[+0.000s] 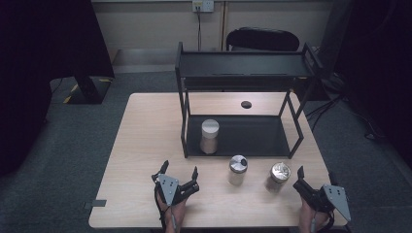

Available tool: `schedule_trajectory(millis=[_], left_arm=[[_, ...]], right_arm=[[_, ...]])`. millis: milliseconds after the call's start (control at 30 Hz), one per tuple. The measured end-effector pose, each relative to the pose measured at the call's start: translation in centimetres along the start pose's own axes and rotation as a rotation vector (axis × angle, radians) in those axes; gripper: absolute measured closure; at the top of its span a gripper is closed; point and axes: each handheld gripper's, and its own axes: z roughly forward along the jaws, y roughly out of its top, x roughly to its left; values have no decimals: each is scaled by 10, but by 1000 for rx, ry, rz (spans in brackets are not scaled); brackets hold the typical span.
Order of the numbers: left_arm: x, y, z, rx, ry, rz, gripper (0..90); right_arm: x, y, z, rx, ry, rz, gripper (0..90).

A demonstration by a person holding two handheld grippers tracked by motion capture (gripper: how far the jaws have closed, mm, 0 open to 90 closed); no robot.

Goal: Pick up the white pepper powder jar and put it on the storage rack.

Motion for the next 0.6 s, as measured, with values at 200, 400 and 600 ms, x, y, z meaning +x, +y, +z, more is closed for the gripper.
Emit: schedule_trajectory(millis=[200, 400, 600], left_arm=[[-1, 0, 0, -1, 2, 9, 2], [-2, -1, 0, -4, 4, 8, 2], [-3, -1, 0, -3, 12, 7, 3]], right_arm=[[1, 5, -3, -17, 14, 9, 8], [6, 14, -8, -38, 33, 24, 7], [9, 26, -12, -71, 50, 21, 7]])
